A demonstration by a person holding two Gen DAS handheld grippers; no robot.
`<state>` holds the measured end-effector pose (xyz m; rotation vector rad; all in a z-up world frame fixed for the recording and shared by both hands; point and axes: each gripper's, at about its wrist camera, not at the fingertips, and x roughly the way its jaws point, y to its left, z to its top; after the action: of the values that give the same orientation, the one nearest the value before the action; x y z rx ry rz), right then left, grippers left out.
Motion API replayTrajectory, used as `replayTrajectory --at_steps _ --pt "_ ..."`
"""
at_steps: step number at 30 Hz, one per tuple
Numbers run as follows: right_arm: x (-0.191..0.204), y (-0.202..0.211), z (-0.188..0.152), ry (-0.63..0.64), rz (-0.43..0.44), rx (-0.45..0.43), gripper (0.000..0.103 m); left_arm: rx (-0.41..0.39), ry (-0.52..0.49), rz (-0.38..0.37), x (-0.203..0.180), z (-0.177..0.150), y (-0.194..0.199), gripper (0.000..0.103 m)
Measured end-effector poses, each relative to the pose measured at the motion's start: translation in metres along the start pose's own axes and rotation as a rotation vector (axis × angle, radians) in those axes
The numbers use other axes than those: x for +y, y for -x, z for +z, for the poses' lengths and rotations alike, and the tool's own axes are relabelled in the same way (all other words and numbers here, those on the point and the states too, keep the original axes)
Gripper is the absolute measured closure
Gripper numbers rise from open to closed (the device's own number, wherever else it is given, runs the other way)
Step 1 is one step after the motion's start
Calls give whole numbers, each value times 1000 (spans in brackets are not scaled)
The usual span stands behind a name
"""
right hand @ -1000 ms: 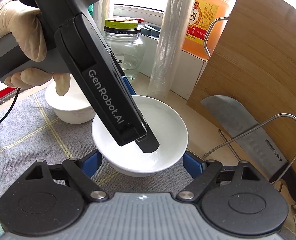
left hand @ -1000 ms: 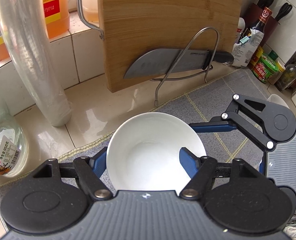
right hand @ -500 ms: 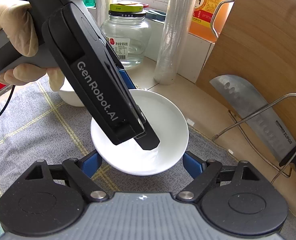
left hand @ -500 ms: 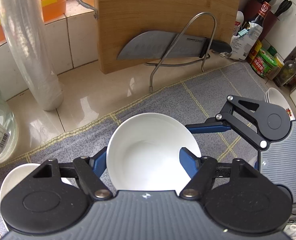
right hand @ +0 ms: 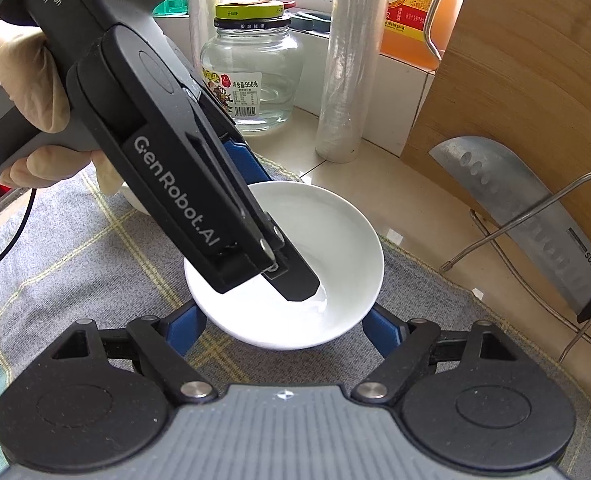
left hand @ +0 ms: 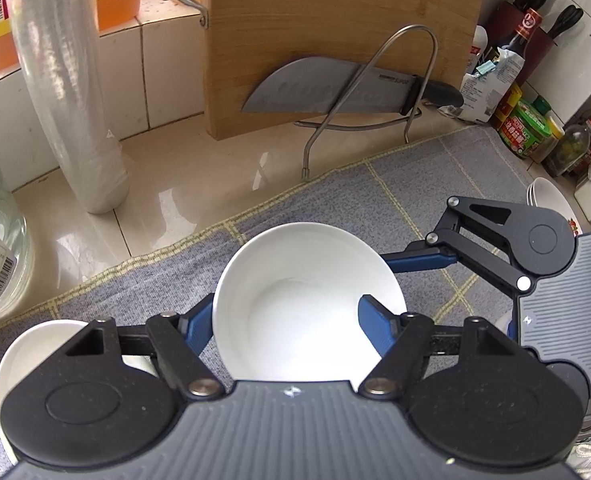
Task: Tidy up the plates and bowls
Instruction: 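Lift the bowl with the left tool and carry it toward the pink-patterned bowl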
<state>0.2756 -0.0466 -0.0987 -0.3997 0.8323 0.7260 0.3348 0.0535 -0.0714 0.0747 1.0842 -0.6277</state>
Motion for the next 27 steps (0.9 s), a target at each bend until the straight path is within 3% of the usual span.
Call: replayTrajectory --at_steps 11,27 --pt "11 39 -1 17 -25 -33 15 -35 -24 -2 -23 -4 26 30" --pt "19 116 -39 -11 -68 -49 15 -69 -103 -43 -101 -18 61 29"
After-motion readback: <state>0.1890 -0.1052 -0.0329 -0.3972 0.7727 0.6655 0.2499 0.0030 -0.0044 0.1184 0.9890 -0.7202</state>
